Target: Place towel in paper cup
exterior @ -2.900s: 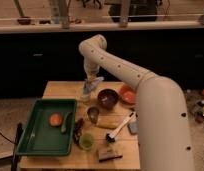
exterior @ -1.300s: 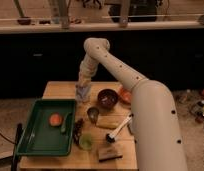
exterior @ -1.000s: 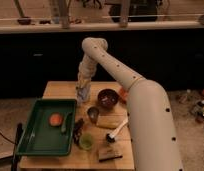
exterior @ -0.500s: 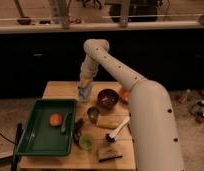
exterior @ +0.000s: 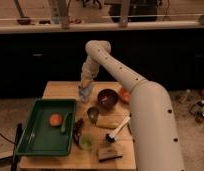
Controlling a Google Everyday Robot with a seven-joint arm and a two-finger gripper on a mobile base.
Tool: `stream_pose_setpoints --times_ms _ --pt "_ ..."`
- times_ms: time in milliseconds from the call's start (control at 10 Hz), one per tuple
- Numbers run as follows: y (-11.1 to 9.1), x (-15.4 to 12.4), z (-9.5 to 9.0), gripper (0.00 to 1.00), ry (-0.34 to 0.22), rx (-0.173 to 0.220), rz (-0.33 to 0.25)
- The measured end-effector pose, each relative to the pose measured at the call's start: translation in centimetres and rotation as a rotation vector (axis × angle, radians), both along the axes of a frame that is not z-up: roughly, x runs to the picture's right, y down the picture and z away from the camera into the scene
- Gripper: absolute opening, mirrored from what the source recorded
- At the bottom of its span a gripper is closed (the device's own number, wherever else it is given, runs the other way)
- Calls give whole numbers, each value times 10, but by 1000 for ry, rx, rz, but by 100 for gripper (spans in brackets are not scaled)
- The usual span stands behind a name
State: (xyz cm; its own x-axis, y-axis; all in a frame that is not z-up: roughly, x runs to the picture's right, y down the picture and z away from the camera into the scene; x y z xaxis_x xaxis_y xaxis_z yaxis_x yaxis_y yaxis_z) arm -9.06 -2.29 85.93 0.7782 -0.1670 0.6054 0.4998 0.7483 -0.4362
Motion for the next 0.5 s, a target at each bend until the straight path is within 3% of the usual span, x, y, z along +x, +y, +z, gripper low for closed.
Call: stream_pose_setpoints --times_ms 500 --pt "-4 -12 6 65 -36 -27 12"
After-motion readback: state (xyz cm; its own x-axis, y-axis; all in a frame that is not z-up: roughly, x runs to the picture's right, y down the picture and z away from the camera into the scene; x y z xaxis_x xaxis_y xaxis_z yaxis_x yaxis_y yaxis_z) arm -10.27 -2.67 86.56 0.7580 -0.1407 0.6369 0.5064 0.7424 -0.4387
